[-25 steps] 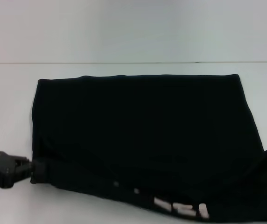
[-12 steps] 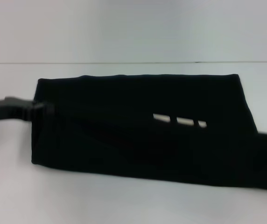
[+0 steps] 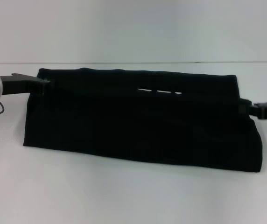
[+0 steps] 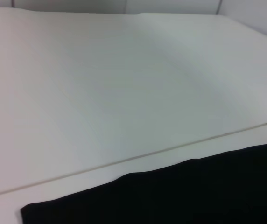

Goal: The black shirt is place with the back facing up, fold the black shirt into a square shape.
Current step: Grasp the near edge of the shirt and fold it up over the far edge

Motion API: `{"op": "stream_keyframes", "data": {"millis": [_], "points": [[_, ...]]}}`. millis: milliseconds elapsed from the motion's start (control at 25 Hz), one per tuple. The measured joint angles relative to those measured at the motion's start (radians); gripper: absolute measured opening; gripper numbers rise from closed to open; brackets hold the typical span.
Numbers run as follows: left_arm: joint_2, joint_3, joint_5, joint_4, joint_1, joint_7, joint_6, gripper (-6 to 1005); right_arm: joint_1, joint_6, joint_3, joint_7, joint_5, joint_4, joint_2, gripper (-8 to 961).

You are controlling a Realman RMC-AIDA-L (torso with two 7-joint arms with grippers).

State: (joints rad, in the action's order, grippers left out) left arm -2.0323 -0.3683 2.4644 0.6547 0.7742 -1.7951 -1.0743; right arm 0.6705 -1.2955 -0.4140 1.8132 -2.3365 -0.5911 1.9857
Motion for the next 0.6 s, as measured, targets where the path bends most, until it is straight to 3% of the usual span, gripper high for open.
{"op": "stream_keyframes", "data": {"millis": [600], "points": [[-0.01, -0.052, -0.004, -0.014, 0.062, -0.001, 0.2, 18, 0.134, 0.231, -0.066, 0.099, 0.003, 0.026, -0.013, 48]]}}
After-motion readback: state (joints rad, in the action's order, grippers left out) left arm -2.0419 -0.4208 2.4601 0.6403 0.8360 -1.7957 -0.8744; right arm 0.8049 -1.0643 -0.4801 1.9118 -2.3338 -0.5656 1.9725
